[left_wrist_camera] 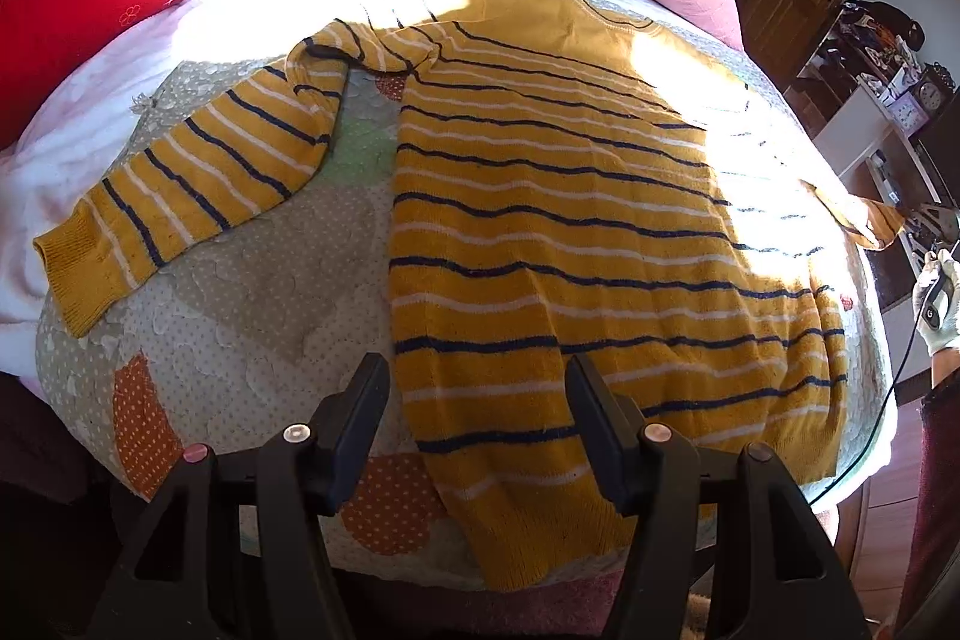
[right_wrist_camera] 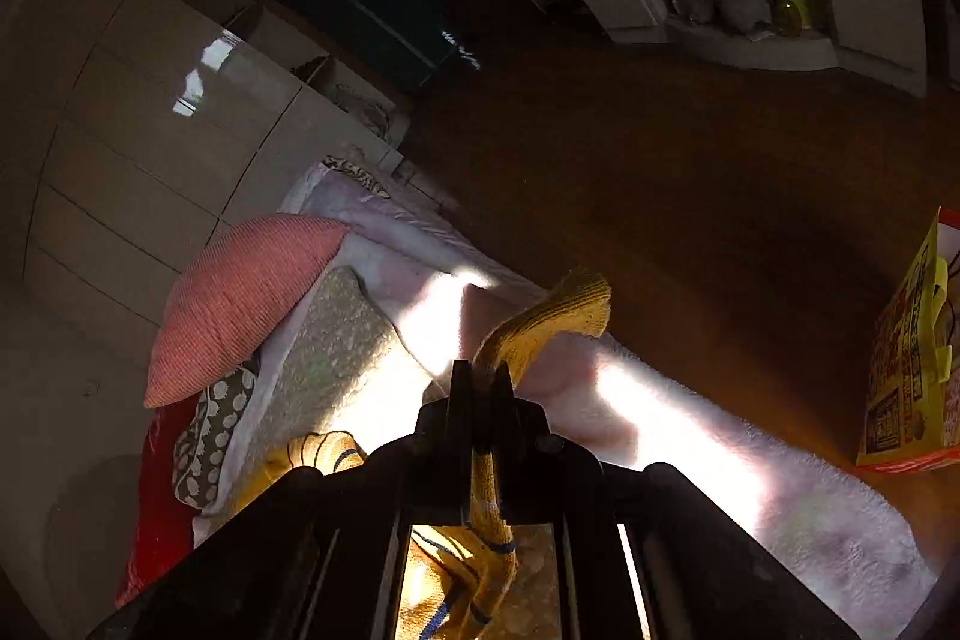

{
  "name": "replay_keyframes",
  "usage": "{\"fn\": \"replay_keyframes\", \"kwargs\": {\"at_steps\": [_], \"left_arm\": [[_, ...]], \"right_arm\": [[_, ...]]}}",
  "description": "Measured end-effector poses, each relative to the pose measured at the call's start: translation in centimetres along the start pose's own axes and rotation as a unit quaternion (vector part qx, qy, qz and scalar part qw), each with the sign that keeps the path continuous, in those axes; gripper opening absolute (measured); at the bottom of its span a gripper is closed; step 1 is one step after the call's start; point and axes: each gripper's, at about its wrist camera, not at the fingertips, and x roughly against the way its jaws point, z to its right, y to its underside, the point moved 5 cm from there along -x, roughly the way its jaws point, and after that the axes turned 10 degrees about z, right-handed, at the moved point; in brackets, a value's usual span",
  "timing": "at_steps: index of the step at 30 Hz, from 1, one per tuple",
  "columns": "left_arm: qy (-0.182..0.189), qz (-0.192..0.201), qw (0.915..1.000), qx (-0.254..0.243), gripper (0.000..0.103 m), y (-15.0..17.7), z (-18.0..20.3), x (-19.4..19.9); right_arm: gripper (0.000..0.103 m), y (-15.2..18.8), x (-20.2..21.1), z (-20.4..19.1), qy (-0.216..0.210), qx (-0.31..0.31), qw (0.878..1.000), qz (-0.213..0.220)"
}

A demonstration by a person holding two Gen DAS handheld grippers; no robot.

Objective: Fold small clothes

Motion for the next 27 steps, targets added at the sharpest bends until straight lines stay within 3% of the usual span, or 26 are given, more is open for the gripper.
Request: {"fn": "replay_keyframes", "kwargs": {"at_steps": [5,9,10,13,18,20,22,24,26,27], "left_arm": [[0.008,0.003,0.9999,0.01,0.06,0.0,-0.7,-0.3],[0.015,0.023,0.9996,0.008,0.061,-2.0,-1.0,-0.2],[0.015,0.032,0.9994,0.002,0.065,-2.7,-0.9,-0.1],[0.02,0.054,0.9984,0.0,0.073,-4.7,-0.6,-0.3],[0.047,0.048,0.9973,0.03,0.073,-7.7,-0.3,-2.7],[0.063,0.044,0.9964,0.035,0.073,-8.8,0.6,-4.0],[0.076,0.039,0.9959,0.03,0.073,-9.9,1.9,-5.3],[0.096,0.028,0.9947,0.025,0.074,-10.6,3.5,-6.7],[0.108,0.013,0.9938,0.021,0.074,-11.2,5.1,-8.1],[0.114,0.007,0.9933,0.016,0.074,-11.5,5.9,-8.8]], "right_arm": [[0.006,-4.5,5.3,-6.4,-0.03,0.035,0.997,0.059],[0.006,-3.0,6.5,-13.7,-0.067,0.101,0.991,0.056],[0.006,-2.0,6.3,-15.4,-0.078,0.117,0.989,0.048],[0.006,2.6,5.1,-19.3,-0.109,0.171,0.979,0.007],[0.006,15.0,0.6,-23.3,-0.163,0.235,0.952,-0.107],[0.006,20.3,-1.0,-24.0,-0.188,0.247,0.937,-0.162],[0.009,26.0,-2.3,-23.6,-0.21,0.263,0.911,-0.239],[0.02,30.6,-3.2,-22.9,-0.2,0.295,0.886,-0.297],[0.022,32.9,-3.0,-21.6,-0.206,0.291,0.873,-0.332],[0.024,32.8,-2.6,-21.0,-0.216,0.274,0.875,-0.336]]}}
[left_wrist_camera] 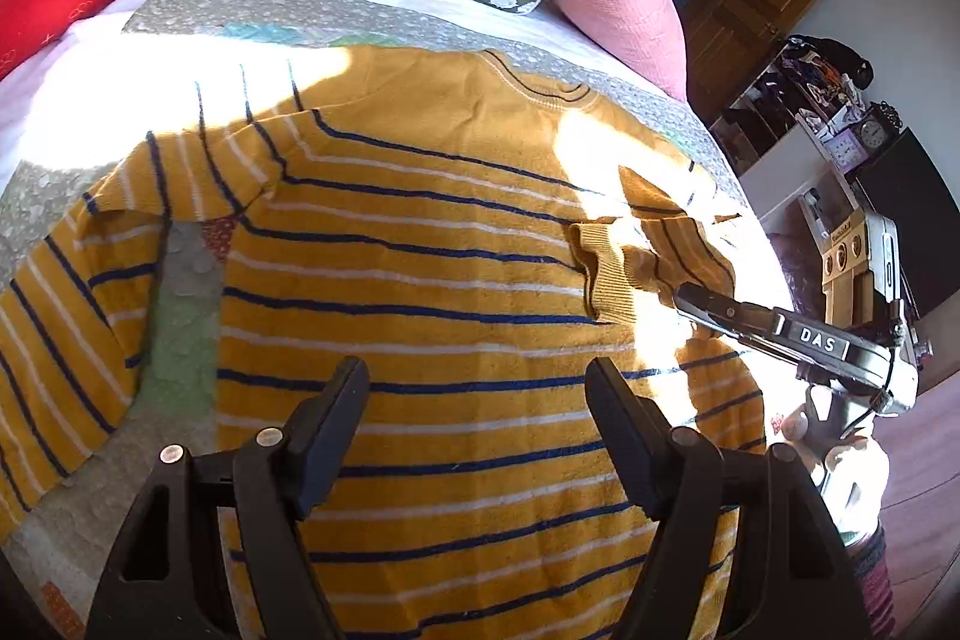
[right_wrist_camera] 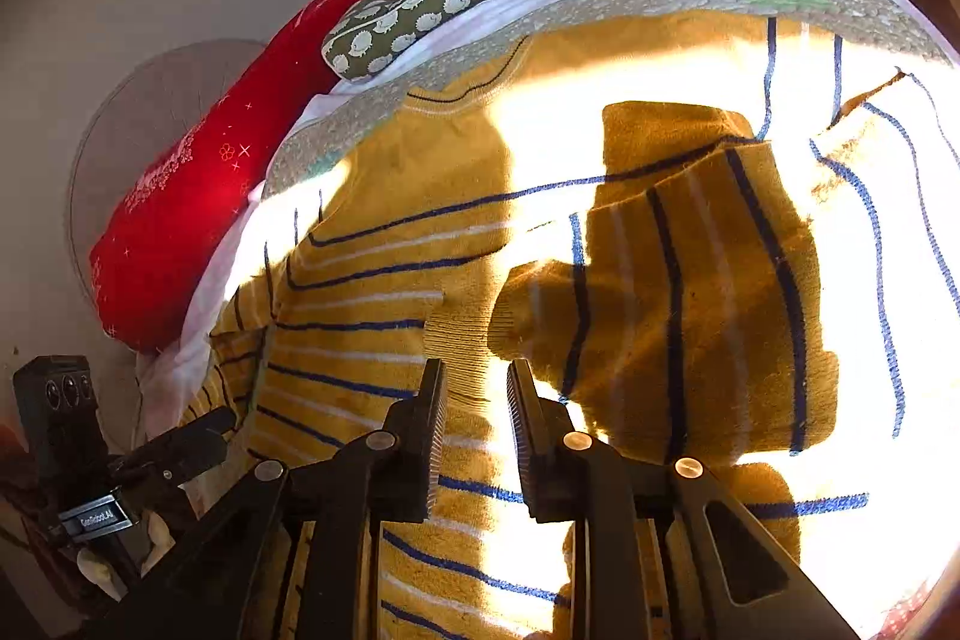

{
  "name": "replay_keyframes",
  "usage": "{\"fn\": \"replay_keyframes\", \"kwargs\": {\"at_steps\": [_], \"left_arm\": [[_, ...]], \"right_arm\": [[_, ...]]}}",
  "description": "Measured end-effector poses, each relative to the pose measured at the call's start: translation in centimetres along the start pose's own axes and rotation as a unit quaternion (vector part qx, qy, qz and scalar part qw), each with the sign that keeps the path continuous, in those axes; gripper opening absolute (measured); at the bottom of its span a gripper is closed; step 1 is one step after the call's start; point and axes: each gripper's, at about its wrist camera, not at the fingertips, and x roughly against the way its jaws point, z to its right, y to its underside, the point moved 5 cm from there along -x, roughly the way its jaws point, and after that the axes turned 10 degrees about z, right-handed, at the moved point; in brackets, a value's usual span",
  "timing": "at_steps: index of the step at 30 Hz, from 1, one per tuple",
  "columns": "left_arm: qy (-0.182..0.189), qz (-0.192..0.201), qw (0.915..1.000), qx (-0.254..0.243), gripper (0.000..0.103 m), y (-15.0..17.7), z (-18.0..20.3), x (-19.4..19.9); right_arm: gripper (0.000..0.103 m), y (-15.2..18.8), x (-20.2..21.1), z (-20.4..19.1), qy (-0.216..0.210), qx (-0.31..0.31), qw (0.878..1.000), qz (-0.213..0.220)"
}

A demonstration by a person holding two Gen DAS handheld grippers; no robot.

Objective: Fold small clothes

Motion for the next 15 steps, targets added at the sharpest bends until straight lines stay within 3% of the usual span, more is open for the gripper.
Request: {"fn": "replay_keyframes", "kwargs": {"at_steps": [3,5,11,15], "left_arm": [[0.014,-0.017,0.9997,-0.014,0.074,-0.8,2.0,-2.6],[0.033,-0.035,0.9987,-0.014,0.078,-1.2,3.4,-4.7],[0.054,-0.099,0.9936,-0.001,0.08,-1.4,6.7,-11.4],[0.033,-0.115,0.9927,-0.004,0.079,-1.9,7.9,-13.6]], "right_arm": [[0.039,1.0,3.1,1.5,-0.034,-0.045,0.998,0.037],[0.043,1.3,5.4,2.5,-0.047,-0.073,0.994,0.063],[0.044,1.8,8.2,5.0,-0.074,-0.16,0.981,0.087],[0.044,2.3,7.9,6.3,-0.066,-0.189,0.976,0.087]]}}
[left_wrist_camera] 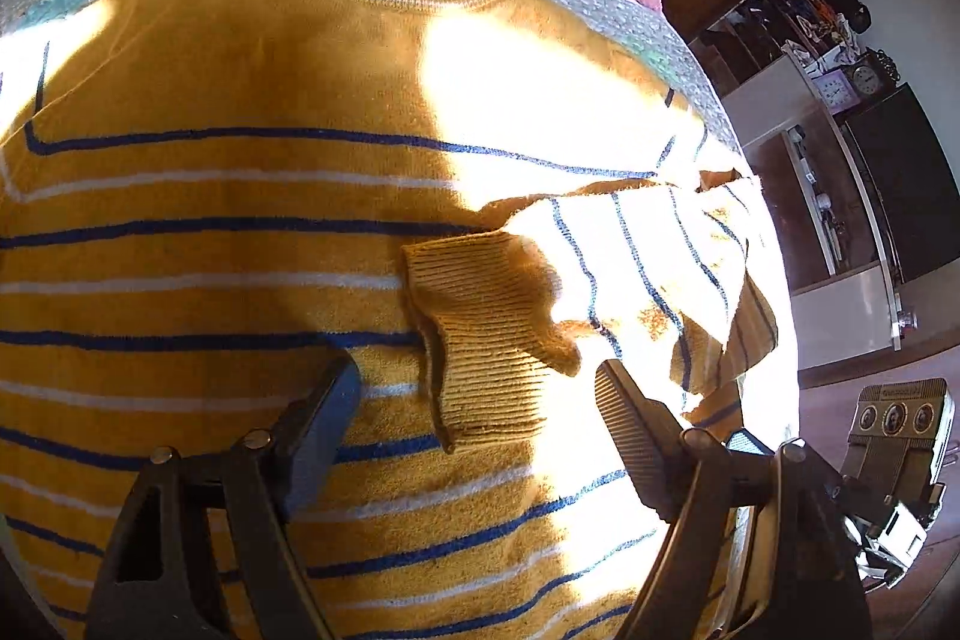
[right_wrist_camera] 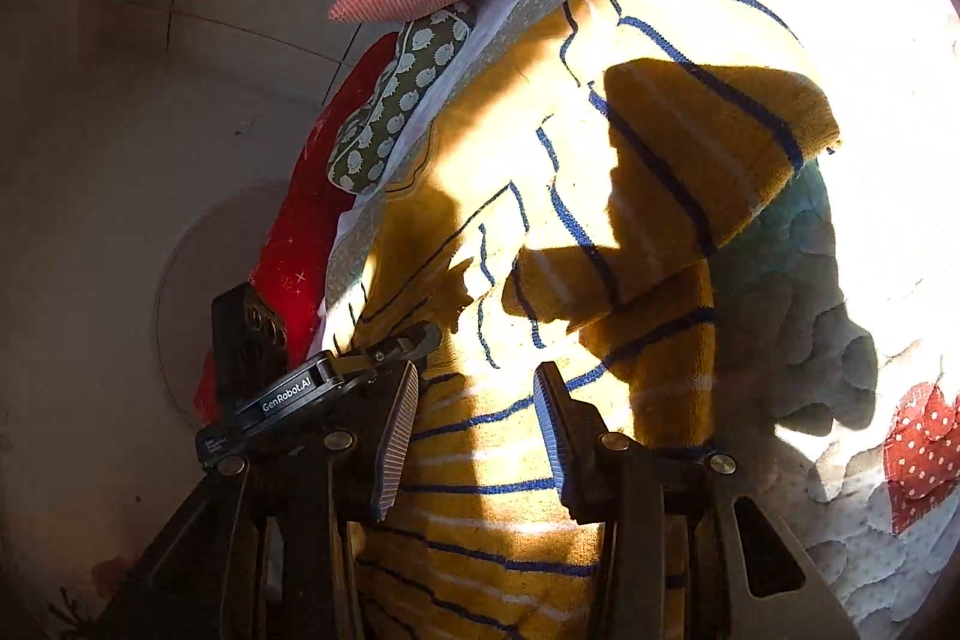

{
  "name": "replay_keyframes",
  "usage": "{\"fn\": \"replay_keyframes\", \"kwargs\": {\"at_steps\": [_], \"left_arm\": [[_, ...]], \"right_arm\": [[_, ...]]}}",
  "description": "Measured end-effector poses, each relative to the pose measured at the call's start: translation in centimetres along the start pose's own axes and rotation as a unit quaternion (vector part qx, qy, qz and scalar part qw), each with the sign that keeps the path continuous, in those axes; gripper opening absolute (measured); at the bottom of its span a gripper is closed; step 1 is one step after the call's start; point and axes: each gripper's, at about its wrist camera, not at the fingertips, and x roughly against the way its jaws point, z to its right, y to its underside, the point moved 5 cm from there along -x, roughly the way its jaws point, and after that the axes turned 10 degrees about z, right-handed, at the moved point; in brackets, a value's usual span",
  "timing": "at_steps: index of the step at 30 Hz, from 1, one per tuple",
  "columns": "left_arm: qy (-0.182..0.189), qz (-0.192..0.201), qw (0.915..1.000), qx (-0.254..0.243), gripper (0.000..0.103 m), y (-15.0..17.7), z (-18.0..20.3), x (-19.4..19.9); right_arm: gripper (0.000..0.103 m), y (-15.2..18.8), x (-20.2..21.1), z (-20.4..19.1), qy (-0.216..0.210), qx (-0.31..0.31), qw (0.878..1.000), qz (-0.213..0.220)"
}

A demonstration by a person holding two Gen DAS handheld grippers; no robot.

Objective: Fold small clothes

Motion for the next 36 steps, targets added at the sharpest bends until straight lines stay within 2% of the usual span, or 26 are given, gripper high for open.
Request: {"fn": "replay_keyframes", "kwargs": {"at_steps": [1,2,4,11,13,14,15,17,20,22,23,24,25,27,31,35,36], "left_arm": [[-0.006,-0.002,1.0,0.006,0.07,-0.2,0.0,-0.2],[-0.009,-0.003,0.9999,0.006,0.045,-0.3,0.2,-0.3],[-0.019,-0.013,0.9997,-0.004,0.008,-0.7,0.3,-0.6],[-0.012,0.016,0.9994,-0.029,0.007,-0.5,1.4,1.7],[-0.011,0.023,0.9991,-0.033,0.007,-0.7,1.5,2.4],[-0.01,0.028,0.999,-0.034,0.006,-0.9,1.4,2.9],[-0.009,0.033,0.9988,-0.035,0.006,-1.2,1.3,3.3],[-0.007,0.045,0.9985,-0.031,0.006,-1.8,0.6,4.6],[-0.003,0.061,0.998,-0.016,0.006,-3.1,-1.6,6.7],[-0.012,0.074,0.9972,-0.005,0.006,-3.9,-3.9,8.1],[-0.017,0.081,0.9965,0.001,0.006,-4.3,-5.2,8.9],[-0.024,0.088,0.9958,0.008,0.006,-4.7,-6.5,9.6],[-0.029,0.093,0.9951,0.017,0.006,-4.8,-8.1,10.3],[-0.032,0.097,0.9939,0.043,0.006,-5.2,-11.0,11.2],[-0.049,0.097,0.9909,0.08,0.006,-4.7,-15.5,12.0],[-0.048,0.085,0.9905,0.096,0.004,-4.0,-17.0,11.3],[-0.048,0.084,0.9905,0.098,0.004,-4.0,-17.0,11.2]], "right_arm": [[0.044,0.1,-0.3,0.3,0.005,-0.008,1.0,-0.001],[0.045,0.2,-0.5,0.7,0.014,-0.019,1.0,0.0],[0.045,0.0,-1.2,1.2,0.027,-0.035,0.999,0.012],[0.045,-2.3,-2.2,2.9,0.068,-0.084,0.992,0.072],[0.035,-2.9,-2.4,3.4,0.061,-0.108,0.989,0.085],[0.017,-3.1,-2.4,3.2,0.063,-0.106,0.988,0.09],[0.007,-3.2,-2.3,2.9,0.068,-0.096,0.989,0.092],[0.007,-3.2,-2.3,1.6,0.071,-0.079,0.99,0.09],[0.009,-2.7,-2.0,-0.9,0.052,-0.042,0.995,0.076],[0.014,-2.0,-1.8,-2.8,0.045,-0.01,0.997,0.067],[0.037,-1.4,-1.8,-3.4,0.041,-0.003,0.997,0.058],[0.066,-0.7,-1.9,-3.7,0.037,-0.002,0.998,0.053],[0.075,-0.1,-2.0,-4.0,0.027,-0.006,0.998,0.051],[0.077,1.3,-2.7,-4.0,0.011,-0.019,0.999,0.038],[0.077,2.8,-5.5,-3.1,0.024,-0.046,0.999,0.001],[0.077,1.1,-7.9,-2.2,0.054,-0.074,0.995,0.027],[0.073,0.5,-8.3,-2.2,0.065,-0.067,0.995,0.036]]}}
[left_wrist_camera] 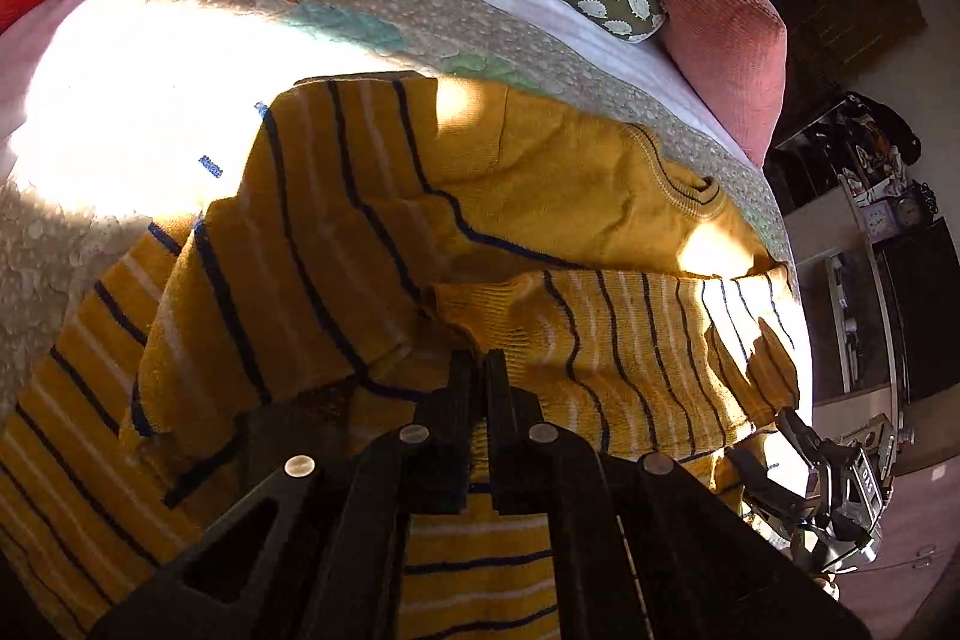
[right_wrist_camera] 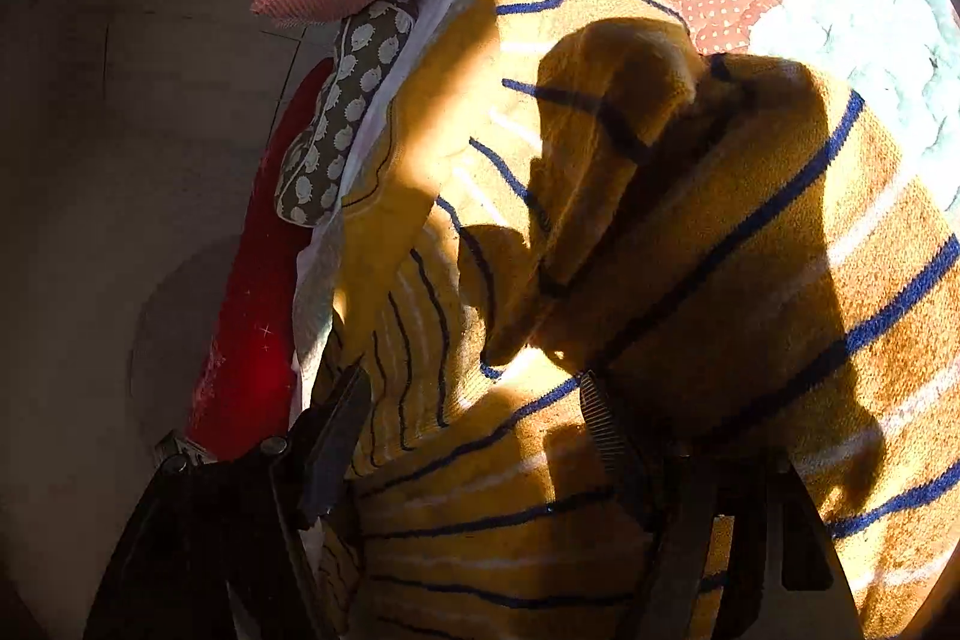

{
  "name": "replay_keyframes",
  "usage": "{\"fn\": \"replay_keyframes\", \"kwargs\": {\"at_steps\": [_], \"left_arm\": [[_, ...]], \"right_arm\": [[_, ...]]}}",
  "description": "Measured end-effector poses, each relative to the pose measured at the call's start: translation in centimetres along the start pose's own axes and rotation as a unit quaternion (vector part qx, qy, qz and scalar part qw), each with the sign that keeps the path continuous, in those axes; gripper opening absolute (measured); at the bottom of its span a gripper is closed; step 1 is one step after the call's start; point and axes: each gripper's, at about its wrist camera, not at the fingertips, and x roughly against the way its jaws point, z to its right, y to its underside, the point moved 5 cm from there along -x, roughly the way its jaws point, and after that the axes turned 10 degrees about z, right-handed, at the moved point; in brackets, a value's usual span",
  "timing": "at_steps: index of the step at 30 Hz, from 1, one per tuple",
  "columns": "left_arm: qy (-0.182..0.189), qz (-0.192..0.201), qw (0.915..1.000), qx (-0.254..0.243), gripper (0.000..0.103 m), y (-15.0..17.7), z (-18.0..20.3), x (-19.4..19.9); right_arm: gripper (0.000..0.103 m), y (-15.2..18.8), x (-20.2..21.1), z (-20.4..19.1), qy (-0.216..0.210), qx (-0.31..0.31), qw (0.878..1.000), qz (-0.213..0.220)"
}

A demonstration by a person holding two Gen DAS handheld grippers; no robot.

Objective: Fold small clothes

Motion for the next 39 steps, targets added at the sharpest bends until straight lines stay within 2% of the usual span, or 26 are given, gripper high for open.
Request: {"fn": "replay_keyframes", "kwargs": {"at_steps": [1,3,4,8,11,15,17,19,21,24,27,30,33,36,37,38,39], "left_arm": [[-0.001,0.0,1.0,0.001,0.004,0.0,-0.1,-0.2],[-0.003,0.0,1.0,0.002,0.004,-0.3,-0.1,-0.3],[-0.004,0.001,1.0,0.001,0.004,-0.6,-0.2,-0.4],[-0.013,0.018,0.9996,-0.017,0.004,-2.5,0.5,-0.1],[-0.031,0.032,0.9986,-0.027,0.004,-3.4,0.2,-0.2],[-0.065,0.017,0.9976,-0.017,0.004,-2.1,-2.1,-2.2],[-0.078,0.009,0.9968,-0.01,0.01,-1.3,-3.3,-3.3],[-0.08,0.018,0.9966,0.001,0.014,-1.1,-4.0,-3.2],[-0.071,0.014,0.9971,0.022,0.018,-1.2,-4.6,-2.7],[-0.059,0.017,0.9975,0.035,0.021,-1.4,-5.2,-1.0],[-0.079,0.053,0.995,0.031,0.022,-1.2,-5.5,2.1],[-0.077,0.085,0.9932,0.017,0.029,-0.6,-4.2,4.3],[-0.052,0.082,0.9951,-0.02,0.035,0.3,-1.3,3.8],[-0.026,0.055,0.9976,-0.034,0.037,1.0,0.9,1.0],[-0.029,0.043,0.9981,-0.033,0.037,1.3,1.1,-0.2],[-0.039,0.033,0.9983,-0.029,0.037,1.6,0.9,-1.4],[-0.046,0.024,0.9984,-0.023,0.037,1.9,0.6,-2.4]], "right_arm": [[0.066,-0.6,-0.4,-0.2,0.015,0.013,1.0,0.01],[0.014,-1.8,-1.6,-0.3,0.048,0.029,0.998,0.012],[0.009,-2.1,-2.1,-0.4,0.052,0.029,0.998,0.004],[0.009,-3.2,-1.9,-2.7,0.022,0.047,0.998,0.02],[0.009,-2.5,-2.0,-3.6,-0.005,0.057,0.998,0.021],[0.01,-0.4,-3.8,-1.5,0.006,0.054,0.998,-0.015],[0.01,0.6,-4.4,-0.5,0.013,0.046,0.998,-0.029],[0.014,1.2,-3.5,-0.2,0.0,0.041,0.999,-0.032],[0.028,1.6,-1.6,-0.6,0.002,0.074,0.997,-0.038],[0.031,1.6,2.3,-2.0,0.011,0.148,0.989,-0.02],[0.031,-0.5,5.5,-3.3,0.045,0.205,0.977,0.037],[0.03,-3.7,5.6,-4.4,0.067,0.222,0.97,0.07],[0.03,-6.5,3.0,-4.3,0.059,0.19,0.978,0.07],[0.03,-8.1,-0.6,-2.9,0.013,0.113,0.993,0.025],[0.03,-8.6,-1.6,-2.3,0.016,0.098,0.995,0.017],[0.03,-9.0,-2.2,-1.4,0.049,0.097,0.994,0.017],[0.027,-9.8,-2.2,-0.2,0.115,0.114,0.986,0.037]]}}
